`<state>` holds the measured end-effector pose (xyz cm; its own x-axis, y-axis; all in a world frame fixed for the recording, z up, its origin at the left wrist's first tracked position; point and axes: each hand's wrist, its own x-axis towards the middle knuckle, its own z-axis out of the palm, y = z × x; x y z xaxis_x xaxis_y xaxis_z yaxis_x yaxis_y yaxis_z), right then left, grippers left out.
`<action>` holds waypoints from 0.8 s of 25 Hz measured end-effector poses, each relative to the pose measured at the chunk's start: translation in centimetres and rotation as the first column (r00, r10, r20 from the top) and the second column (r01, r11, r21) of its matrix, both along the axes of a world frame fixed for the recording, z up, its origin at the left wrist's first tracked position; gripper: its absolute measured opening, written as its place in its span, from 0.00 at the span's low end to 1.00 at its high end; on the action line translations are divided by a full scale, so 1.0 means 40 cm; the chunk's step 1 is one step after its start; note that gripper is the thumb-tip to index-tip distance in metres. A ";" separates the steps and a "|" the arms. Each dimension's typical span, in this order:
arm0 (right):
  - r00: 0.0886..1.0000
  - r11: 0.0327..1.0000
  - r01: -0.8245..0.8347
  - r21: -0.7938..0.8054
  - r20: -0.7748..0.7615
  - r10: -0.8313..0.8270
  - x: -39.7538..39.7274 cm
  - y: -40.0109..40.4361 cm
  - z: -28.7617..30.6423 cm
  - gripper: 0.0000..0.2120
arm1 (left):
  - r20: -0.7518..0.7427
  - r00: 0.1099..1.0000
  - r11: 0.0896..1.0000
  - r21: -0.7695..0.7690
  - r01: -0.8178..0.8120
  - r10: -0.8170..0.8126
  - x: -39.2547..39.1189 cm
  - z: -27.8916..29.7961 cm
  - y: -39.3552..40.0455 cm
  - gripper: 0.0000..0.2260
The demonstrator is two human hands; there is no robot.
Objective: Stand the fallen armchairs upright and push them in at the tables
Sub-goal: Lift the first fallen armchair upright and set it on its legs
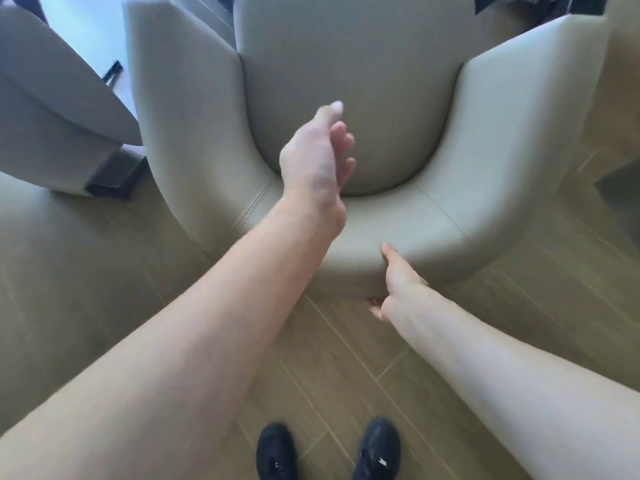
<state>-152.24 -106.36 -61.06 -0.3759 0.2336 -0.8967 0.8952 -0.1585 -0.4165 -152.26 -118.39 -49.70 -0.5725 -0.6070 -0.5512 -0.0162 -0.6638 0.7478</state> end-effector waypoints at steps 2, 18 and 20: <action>0.999 0.999 -0.037 0.008 0.002 0.037 -0.025 -0.018 0.043 0.35 | -0.039 0.973 0.898 -0.396 0.192 -0.226 -0.062 0.063 -0.014 0.04; 0.965 0.968 -0.241 -0.066 0.092 0.246 -0.305 -0.118 0.250 0.23 | 0.945 0.327 -0.475 -0.297 0.828 -0.019 -0.073 -0.139 -0.139 0.50; 0.953 0.957 -0.284 -0.062 0.089 0.289 -0.352 -0.137 0.279 0.22 | 0.937 0.350 -0.477 -0.298 0.827 0.020 -0.118 -0.123 -0.166 0.48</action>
<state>-166.34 -111.85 -49.89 -0.3325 0.0845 -0.9393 0.9412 0.0932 -0.3248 -156.98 -125.05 -54.64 -0.9449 -0.2067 -0.2540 -0.2251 0.9733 0.0457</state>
